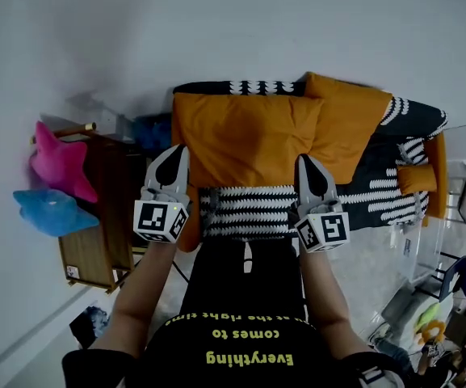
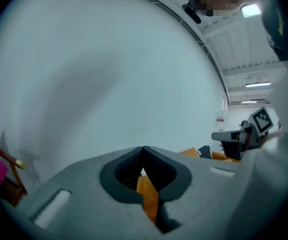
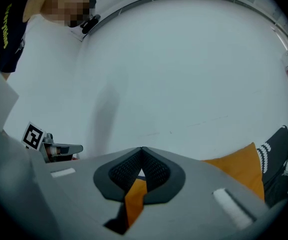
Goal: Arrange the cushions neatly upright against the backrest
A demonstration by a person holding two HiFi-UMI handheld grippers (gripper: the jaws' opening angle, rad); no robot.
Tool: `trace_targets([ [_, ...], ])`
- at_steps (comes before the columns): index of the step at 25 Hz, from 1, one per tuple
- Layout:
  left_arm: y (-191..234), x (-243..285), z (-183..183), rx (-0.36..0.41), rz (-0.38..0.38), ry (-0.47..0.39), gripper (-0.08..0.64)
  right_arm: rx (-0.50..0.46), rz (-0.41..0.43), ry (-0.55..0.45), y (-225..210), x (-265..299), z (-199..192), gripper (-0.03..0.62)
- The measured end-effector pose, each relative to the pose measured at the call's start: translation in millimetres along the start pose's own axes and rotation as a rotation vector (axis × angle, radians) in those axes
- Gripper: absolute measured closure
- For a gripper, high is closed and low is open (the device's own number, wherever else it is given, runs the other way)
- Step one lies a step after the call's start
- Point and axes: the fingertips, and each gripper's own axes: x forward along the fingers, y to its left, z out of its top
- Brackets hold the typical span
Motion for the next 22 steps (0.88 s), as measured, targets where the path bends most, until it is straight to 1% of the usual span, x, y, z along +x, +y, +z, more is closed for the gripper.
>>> trace_targets([
  [4,-28,11,5,0.014,0.025,-0.008,0.561,0.010,0.039,-0.020,-20,-6,7,0.581],
  [8,-77,35,0,0.032,0.075,-0.020,0.561,-0.001,0.097,-0.022,-67,-26,9,0.581],
  [10,-108,53,-4,0.050,0.108,-0.035,0.561,-0.020,0.138,-0.018,-103,-35,9,0.581],
  [13,-158,82,-2,0.104,0.167,-0.058,0.561,-0.003,0.195,-0.005,-170,-51,12,0.581],
  [14,-176,91,2,0.111,0.188,-0.078,0.561,-0.002,0.214,0.002,-194,-56,15,0.581],
  [17,-224,111,11,0.098,0.255,-0.125,0.561,-0.035,0.260,0.026,-253,-72,24,0.581],
  [19,-251,123,6,0.074,0.282,-0.132,0.561,-0.047,0.260,0.045,-290,-87,24,0.581],
  [21,-273,135,1,0.059,0.286,-0.126,0.561,-0.036,0.235,0.066,-323,-97,18,0.581],
  [22,-282,141,-1,0.063,0.282,-0.115,0.561,-0.021,0.217,0.076,-336,-101,13,0.581],
])
